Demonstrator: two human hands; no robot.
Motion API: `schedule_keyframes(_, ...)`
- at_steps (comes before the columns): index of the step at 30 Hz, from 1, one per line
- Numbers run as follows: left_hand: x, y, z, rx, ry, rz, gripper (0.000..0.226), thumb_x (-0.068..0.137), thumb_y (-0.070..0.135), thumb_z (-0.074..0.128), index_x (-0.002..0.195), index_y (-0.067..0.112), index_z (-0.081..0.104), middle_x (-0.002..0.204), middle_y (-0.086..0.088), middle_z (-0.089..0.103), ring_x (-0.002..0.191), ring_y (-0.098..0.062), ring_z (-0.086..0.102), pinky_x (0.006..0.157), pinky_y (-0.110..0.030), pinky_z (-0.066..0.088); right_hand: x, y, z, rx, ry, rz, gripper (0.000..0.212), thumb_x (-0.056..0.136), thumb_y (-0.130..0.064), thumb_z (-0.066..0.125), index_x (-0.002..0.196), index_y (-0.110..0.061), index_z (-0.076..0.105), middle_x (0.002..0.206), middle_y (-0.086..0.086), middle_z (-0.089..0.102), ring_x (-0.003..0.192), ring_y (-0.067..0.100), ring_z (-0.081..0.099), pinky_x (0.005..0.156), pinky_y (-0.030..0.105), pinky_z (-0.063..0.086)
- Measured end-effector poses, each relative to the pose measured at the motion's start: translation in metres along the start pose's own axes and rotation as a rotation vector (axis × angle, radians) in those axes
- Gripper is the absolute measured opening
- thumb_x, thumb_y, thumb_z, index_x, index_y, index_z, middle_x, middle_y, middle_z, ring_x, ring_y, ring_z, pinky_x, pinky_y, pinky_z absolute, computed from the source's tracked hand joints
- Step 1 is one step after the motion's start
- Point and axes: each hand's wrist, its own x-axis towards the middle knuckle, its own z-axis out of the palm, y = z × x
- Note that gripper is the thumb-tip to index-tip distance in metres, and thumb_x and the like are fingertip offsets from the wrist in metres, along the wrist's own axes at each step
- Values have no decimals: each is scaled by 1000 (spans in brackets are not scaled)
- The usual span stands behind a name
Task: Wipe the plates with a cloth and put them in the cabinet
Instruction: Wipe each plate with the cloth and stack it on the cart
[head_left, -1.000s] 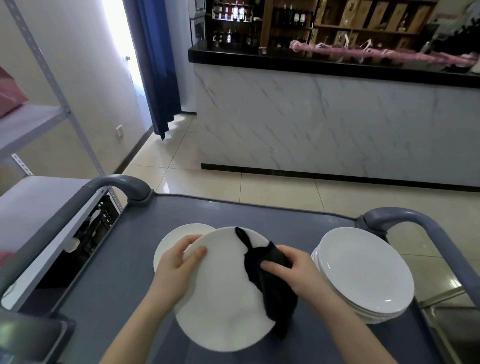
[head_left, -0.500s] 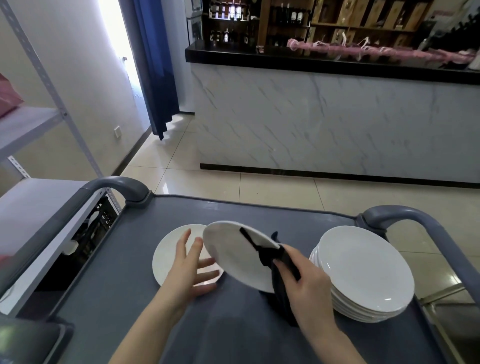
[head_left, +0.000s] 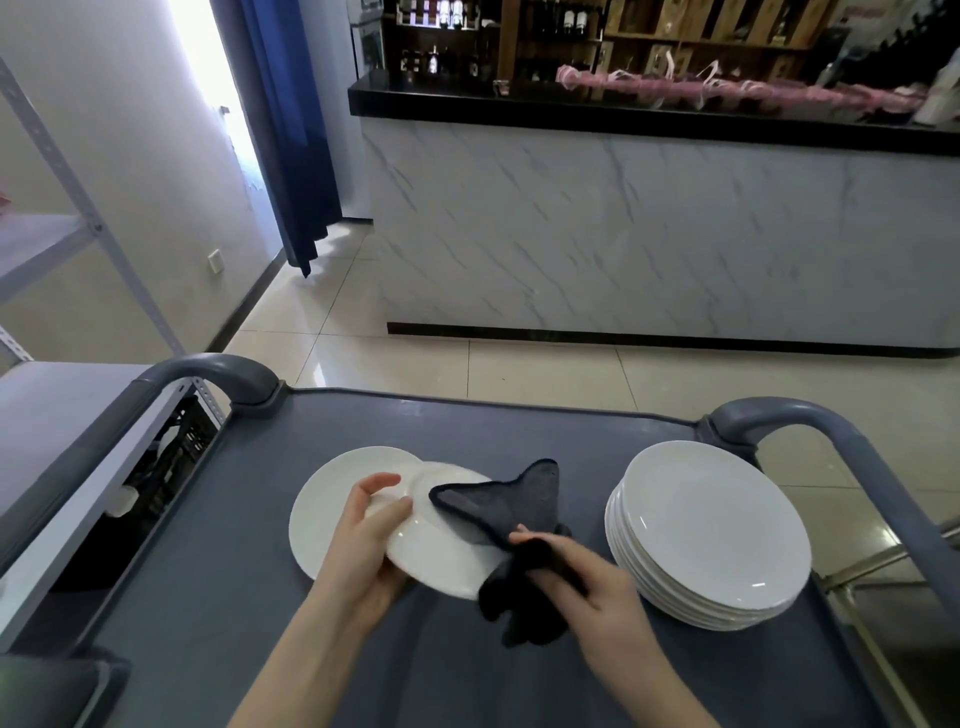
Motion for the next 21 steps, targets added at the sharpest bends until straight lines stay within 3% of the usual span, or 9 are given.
schedule_keyframes(3, -4, -1, -7, 8, -13, 45, 30, 97, 8, 54, 102, 37, 62, 82, -2, 74, 63, -21, 68, 52, -35, 53, 8, -3, -4, 33, 128, 64, 38, 94, -1, 58, 104, -34, 74, 100, -6, 75, 97, 8, 68, 83, 15, 47)
schedule_keyframes(5, -7, 0, -6, 23, -15, 92, 30, 99, 12, 53, 99, 39, 64, 86, 1, 74, 68, -20, 69, 56, -35, 53, 5, -6, 4, -81, 59, 25, 37, 95, -4, 60, 111, -35, 71, 112, -15, 72, 112, 4, 63, 92, 12, 43)
schedule_keyframes(7, -8, 1, -2, 39, -3, 174, 26, 102, 17, 52, 98, 38, 67, 93, 1, 74, 74, -17, 70, 58, -35, 57, 0, -6, 20, -241, -77, -92, 38, 95, -4, 58, 120, -31, 67, 130, -22, 62, 131, -2, 47, 106, 13, 34)
schedule_keyframes(11, -11, 7, 5, 171, -10, 305, 24, 104, 21, 51, 109, 35, 70, 120, -6, 70, 109, -27, 69, 93, -48, 56, 15, -8, 47, -463, -289, -160, 49, 99, -4, 47, 139, -32, 50, 150, -23, 37, 144, -8, 18, 121, 35, 21)
schedule_keyframes(15, -11, 11, -1, 194, -29, 334, 28, 106, 18, 47, 110, 36, 68, 112, -5, 74, 100, -21, 73, 77, -35, 60, 45, -18, 64, -482, -315, -120, 60, 101, -8, 40, 150, -39, 27, 158, -24, 20, 145, -12, 3, 122, 43, 17)
schedule_keyframes(18, -13, 9, -3, 169, -8, 343, 33, 105, 14, 46, 102, 35, 71, 100, 5, 74, 83, -11, 70, 63, -26, 58, 69, -16, 64, -573, -258, -59, 62, 97, -12, 39, 152, -37, 25, 161, -21, 14, 146, -8, 1, 122, 45, 13)
schedule_keyframes(21, -16, 5, -5, 127, 39, 331, 33, 105, 15, 47, 100, 37, 72, 102, 10, 74, 86, -10, 70, 71, -29, 59, 79, -10, 47, -549, -236, 52, 59, 97, -9, 39, 151, -32, 33, 160, -18, 18, 148, -2, 6, 123, 44, 3)
